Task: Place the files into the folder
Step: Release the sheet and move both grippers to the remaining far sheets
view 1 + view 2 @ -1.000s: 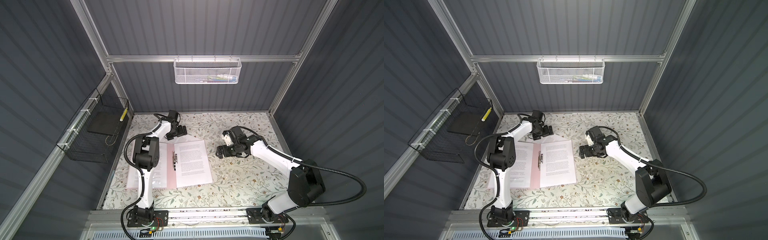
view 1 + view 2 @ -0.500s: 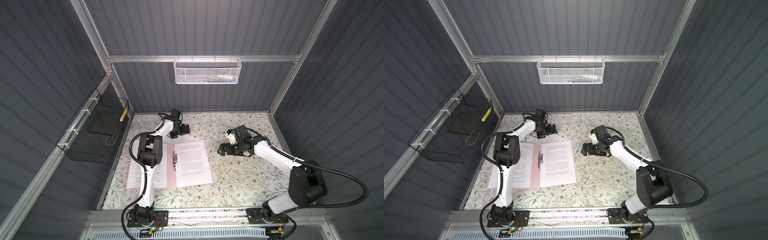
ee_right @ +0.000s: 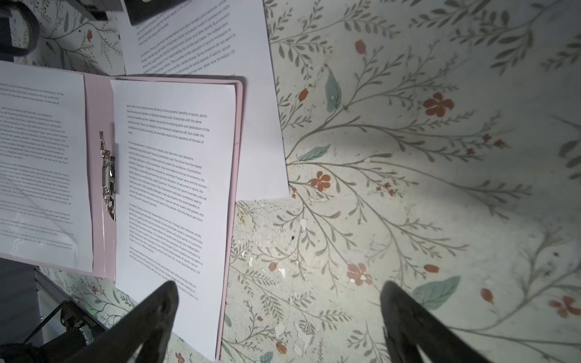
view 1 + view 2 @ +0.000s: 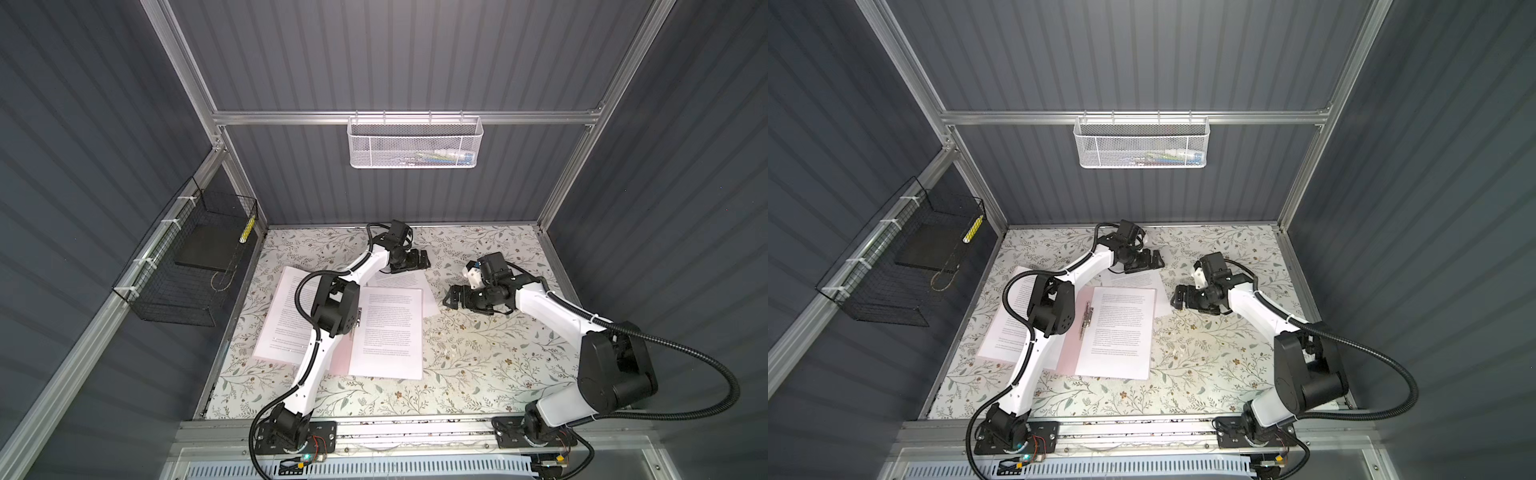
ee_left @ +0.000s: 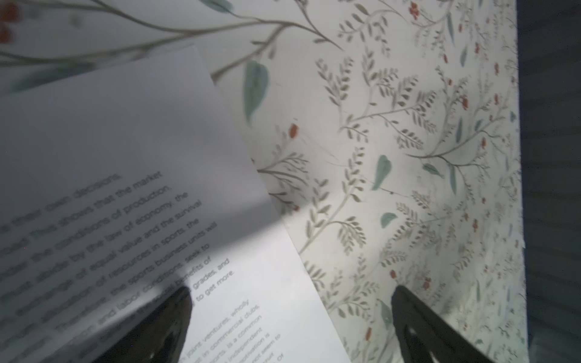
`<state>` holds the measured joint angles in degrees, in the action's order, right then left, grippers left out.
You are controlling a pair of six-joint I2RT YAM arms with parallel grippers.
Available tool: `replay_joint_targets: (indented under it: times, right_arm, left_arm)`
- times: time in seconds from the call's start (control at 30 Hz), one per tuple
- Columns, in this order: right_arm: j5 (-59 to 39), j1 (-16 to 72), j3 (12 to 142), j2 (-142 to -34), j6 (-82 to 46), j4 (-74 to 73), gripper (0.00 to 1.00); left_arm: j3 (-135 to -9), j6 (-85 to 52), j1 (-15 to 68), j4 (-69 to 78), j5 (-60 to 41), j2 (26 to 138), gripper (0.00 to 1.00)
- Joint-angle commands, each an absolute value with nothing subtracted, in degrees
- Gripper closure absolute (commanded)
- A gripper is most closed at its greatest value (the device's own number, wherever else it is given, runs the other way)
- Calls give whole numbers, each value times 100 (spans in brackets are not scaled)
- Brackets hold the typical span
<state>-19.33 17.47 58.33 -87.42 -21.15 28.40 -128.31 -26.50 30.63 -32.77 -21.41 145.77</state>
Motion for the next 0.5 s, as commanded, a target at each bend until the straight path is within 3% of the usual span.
replay_joint_targets:
  times: [0.0,0.07,0.17,0.23,0.3,0.47]
  right_arm:
    - [-2073,1749,6028,-8961,-2170,2875,1]
    - [-2100,1749,6245,-9222,-2205,2855,2]
    - [-2274,1781,6786,-9771,-2215,2899,16]
    - [-2320,1825,7196,-10162,-2240,2908,31]
    - [-2324,1835,7613,-10564,-2322,2989,58]
    - [-2354,1995,8872,-11645,-2460,3337,82]
  left_arm:
    - [-12704,-3033,3041,-3274,-2842,14732,0]
    - [-12885,-3114,3036,-3228,-3058,14626,0]
    - [-12814,-3241,3015,-2992,-3306,14243,0]
    - [-12650,-3374,2948,-2832,-3432,13936,0]
    - [-12334,-3506,2867,-2659,-3484,13574,0]
    - [-11274,-3525,2623,-2692,-2991,12589,0]
